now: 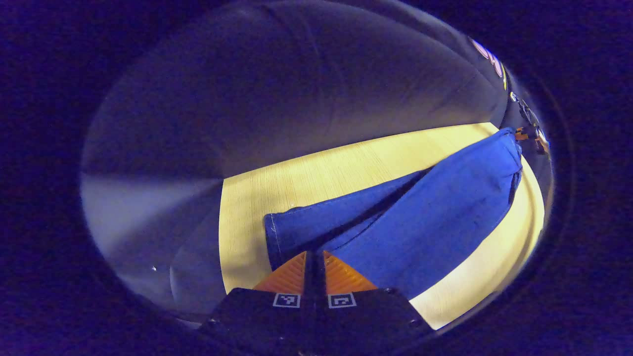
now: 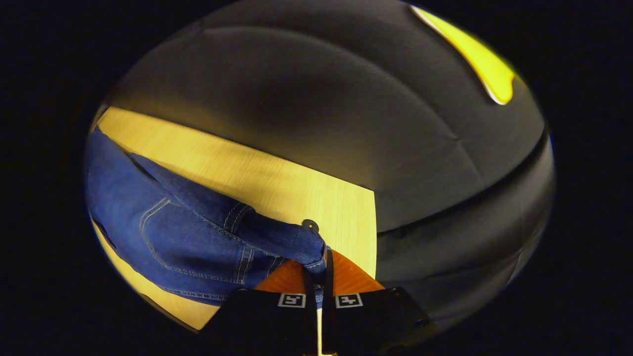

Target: Grasp the waist and the cuffs of the jeans and fold them to make the two legs overlap; first hold the waist and fold one-third of the jeans toward the cuffs, then hold the cuffs and fold the remaining one-third in the same direction to finish folding.

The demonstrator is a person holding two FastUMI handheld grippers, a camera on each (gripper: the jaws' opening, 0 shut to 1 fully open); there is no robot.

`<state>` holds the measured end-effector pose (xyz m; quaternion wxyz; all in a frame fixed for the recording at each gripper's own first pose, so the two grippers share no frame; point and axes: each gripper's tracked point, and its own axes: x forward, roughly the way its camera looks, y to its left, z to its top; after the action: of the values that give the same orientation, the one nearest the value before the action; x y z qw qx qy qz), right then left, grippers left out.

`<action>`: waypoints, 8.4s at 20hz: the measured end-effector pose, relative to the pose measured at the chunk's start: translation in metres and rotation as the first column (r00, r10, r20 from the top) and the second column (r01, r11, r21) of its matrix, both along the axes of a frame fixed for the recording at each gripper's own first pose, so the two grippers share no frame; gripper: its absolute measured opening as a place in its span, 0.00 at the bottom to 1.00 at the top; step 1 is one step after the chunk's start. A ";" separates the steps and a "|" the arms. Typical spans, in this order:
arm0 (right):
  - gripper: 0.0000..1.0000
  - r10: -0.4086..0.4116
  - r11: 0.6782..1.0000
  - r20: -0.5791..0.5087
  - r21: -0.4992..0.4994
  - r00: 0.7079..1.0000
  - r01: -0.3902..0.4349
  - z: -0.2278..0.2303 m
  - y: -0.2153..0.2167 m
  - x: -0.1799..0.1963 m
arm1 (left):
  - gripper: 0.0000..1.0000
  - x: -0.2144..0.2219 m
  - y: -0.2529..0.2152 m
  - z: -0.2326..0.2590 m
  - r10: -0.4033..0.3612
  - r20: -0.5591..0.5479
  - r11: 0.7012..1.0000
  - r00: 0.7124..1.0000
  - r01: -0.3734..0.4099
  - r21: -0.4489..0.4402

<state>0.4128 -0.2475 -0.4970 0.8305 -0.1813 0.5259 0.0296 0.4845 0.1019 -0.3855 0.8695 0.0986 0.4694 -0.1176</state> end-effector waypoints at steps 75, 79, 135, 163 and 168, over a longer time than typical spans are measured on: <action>0.13 -0.222 0.726 0.472 0.664 0.853 -0.179 0.236 0.075 -0.148 | 0.96 -0.226 0.031 0.138 0.543 0.322 0.805 0.776 -0.372 -0.462; 0.53 -0.172 0.701 0.432 0.685 0.885 -0.198 0.217 0.060 -0.146 | 0.96 -0.216 0.048 0.124 0.613 0.300 0.749 0.731 -0.416 -0.516; 0.99 -0.320 0.882 0.535 0.469 0.782 0.039 0.251 -0.221 -0.290 | 0.07 0.021 -0.192 0.242 0.437 0.384 0.609 0.814 0.046 -0.792; 0.99 -0.386 0.866 0.526 0.490 0.758 0.101 0.334 -0.245 -0.409 | 0.96 -0.078 -0.286 0.267 0.320 0.556 0.807 0.767 0.086 -0.584; 0.99 -0.320 0.889 0.614 0.459 0.722 0.004 0.433 -0.226 -0.425 | 0.96 -0.176 -0.193 0.350 0.369 0.644 0.856 0.670 0.025 -0.517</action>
<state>-0.0118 -0.4731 -0.0637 0.9815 0.0543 0.1834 0.0011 0.3089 -0.0916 -0.0356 0.9855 -0.1303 0.0503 -0.0966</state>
